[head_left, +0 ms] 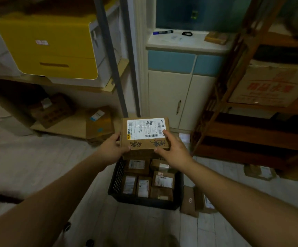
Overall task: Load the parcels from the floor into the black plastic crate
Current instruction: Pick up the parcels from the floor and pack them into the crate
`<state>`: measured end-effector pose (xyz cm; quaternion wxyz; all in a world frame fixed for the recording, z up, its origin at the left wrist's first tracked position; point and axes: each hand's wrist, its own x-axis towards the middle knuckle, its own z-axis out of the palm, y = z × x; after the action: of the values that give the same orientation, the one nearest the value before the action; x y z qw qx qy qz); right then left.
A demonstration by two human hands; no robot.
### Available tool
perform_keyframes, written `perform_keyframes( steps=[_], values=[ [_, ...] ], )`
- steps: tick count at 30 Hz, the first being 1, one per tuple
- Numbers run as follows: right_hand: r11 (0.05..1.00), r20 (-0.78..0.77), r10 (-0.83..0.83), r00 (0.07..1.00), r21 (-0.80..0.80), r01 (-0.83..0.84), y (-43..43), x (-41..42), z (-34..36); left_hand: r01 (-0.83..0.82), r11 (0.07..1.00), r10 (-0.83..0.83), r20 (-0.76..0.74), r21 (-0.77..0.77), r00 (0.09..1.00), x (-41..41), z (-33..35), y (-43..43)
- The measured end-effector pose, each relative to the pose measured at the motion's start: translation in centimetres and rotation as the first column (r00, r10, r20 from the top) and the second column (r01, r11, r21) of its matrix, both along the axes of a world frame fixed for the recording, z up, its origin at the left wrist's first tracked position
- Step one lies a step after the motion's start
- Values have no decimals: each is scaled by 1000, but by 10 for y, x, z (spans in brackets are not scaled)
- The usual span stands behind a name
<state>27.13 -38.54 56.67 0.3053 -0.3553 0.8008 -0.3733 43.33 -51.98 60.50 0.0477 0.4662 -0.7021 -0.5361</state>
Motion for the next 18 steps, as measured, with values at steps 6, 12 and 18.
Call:
perform_keyframes(
  steps=[6,12,18],
  values=[
    [985,1,-162,987,63,161,-26,4,-25,169,986,-168,-53,11,984,-18,-35,-45],
    [971,-1,-198,980,138,196,-36,5,-87,312,950,-310,-63,28,949,-32,-106,-72],
    [954,3,-169,986,251,163,-31,-9,-221,358,932,-355,-71,47,932,-50,-260,-62]
  ],
)
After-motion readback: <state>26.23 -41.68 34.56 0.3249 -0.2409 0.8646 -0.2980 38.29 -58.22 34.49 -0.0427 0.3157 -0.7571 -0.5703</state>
